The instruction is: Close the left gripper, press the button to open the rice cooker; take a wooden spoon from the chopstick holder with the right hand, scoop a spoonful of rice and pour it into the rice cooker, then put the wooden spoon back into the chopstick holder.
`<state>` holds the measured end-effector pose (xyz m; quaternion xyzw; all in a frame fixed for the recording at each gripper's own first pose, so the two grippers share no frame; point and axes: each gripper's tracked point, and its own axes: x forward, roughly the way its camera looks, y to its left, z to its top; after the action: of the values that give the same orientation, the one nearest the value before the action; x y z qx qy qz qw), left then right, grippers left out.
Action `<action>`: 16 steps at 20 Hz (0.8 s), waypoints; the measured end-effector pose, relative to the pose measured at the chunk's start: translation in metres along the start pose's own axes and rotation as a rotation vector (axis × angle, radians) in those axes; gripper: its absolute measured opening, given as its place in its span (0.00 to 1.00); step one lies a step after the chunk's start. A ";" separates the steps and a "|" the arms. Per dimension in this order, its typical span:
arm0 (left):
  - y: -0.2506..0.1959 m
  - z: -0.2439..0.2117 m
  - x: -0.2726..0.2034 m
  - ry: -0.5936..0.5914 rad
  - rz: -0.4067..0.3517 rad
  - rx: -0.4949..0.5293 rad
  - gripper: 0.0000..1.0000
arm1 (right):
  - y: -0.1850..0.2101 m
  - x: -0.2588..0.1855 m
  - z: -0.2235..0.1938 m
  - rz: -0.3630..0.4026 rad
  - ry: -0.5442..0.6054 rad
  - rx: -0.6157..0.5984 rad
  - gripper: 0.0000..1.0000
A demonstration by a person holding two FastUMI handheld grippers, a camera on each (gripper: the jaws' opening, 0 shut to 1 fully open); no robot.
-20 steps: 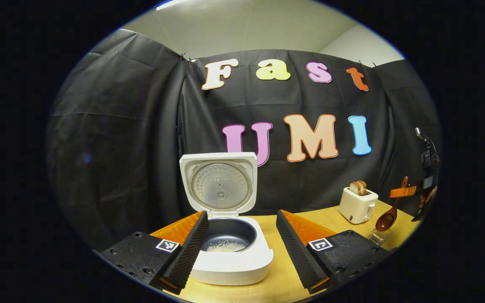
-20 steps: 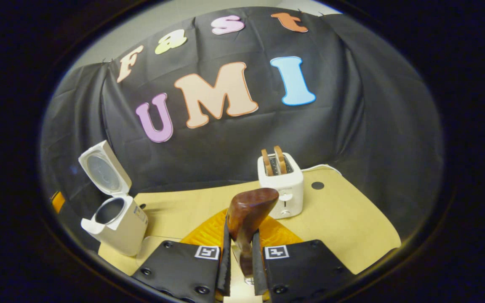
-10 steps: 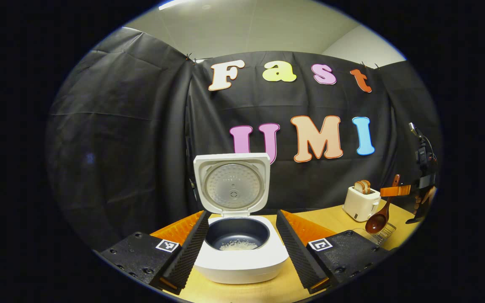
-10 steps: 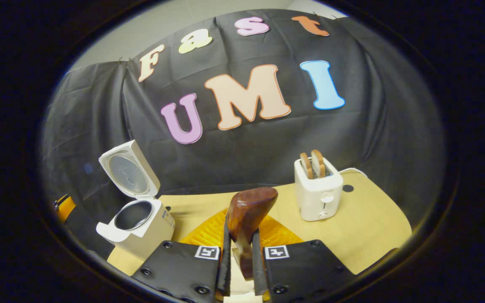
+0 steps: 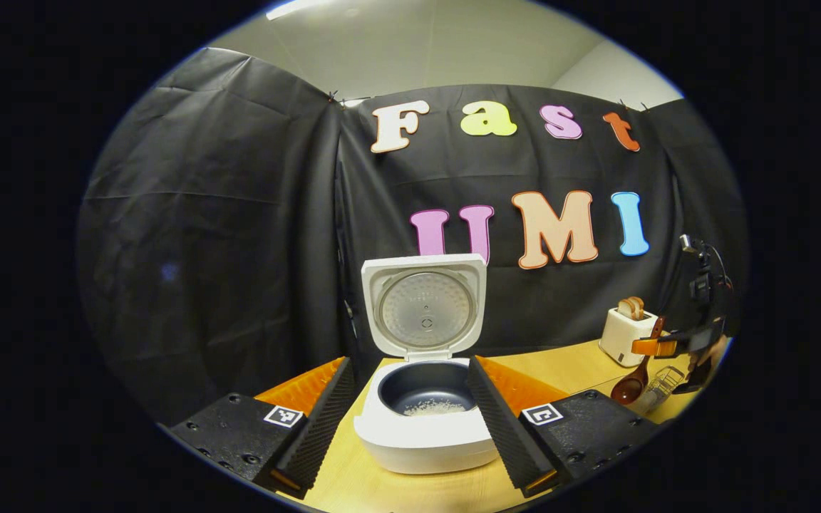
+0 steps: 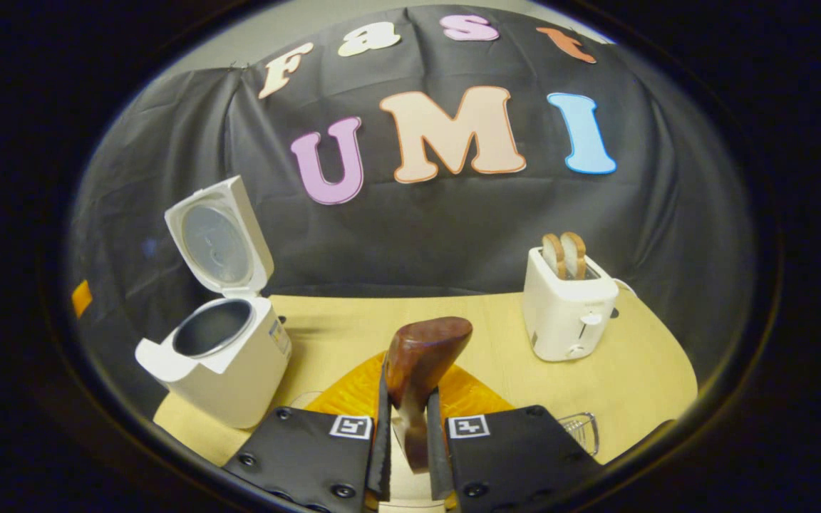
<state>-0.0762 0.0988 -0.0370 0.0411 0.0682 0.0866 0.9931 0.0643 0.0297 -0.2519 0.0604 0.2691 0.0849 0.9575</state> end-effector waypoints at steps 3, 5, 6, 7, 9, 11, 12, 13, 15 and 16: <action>0.007 -0.004 -0.001 0.014 0.007 -0.003 0.93 | 0.001 0.009 -0.013 -0.024 -0.009 -0.056 0.25; 0.011 -0.005 -0.002 0.017 0.014 -0.001 0.95 | 0.001 0.013 -0.018 -0.046 -0.019 -0.092 0.25; 0.013 -0.005 -0.002 0.017 0.015 0.001 0.95 | 0.001 0.014 -0.020 -0.060 -0.028 -0.117 0.25; 0.014 -0.005 -0.002 0.018 0.015 0.003 0.95 | 0.001 0.017 -0.024 -0.073 -0.031 -0.144 0.25; 0.015 -0.005 -0.002 0.016 0.013 0.005 0.95 | 0.007 0.020 -0.037 -0.073 -0.021 -0.164 0.24; 0.017 -0.006 -0.003 0.016 0.011 0.007 0.95 | 0.018 0.020 -0.042 -0.058 -0.017 -0.154 0.24; 0.018 -0.008 -0.002 0.020 0.011 0.007 0.95 | 0.024 0.020 -0.044 -0.044 -0.010 -0.140 0.25; 0.018 -0.008 -0.001 0.024 0.009 0.004 0.95 | 0.031 0.020 -0.049 -0.025 0.000 -0.115 0.25; 0.020 -0.010 -0.002 0.028 0.008 0.002 0.95 | 0.043 0.018 -0.054 0.005 0.015 -0.066 0.27; 0.020 -0.010 -0.002 0.027 0.006 0.003 0.95 | 0.048 0.017 -0.056 0.016 0.019 -0.049 0.25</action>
<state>-0.0829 0.1192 -0.0450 0.0415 0.0814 0.0902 0.9917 0.0433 0.0837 -0.3000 0.0381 0.2755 0.0995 0.9554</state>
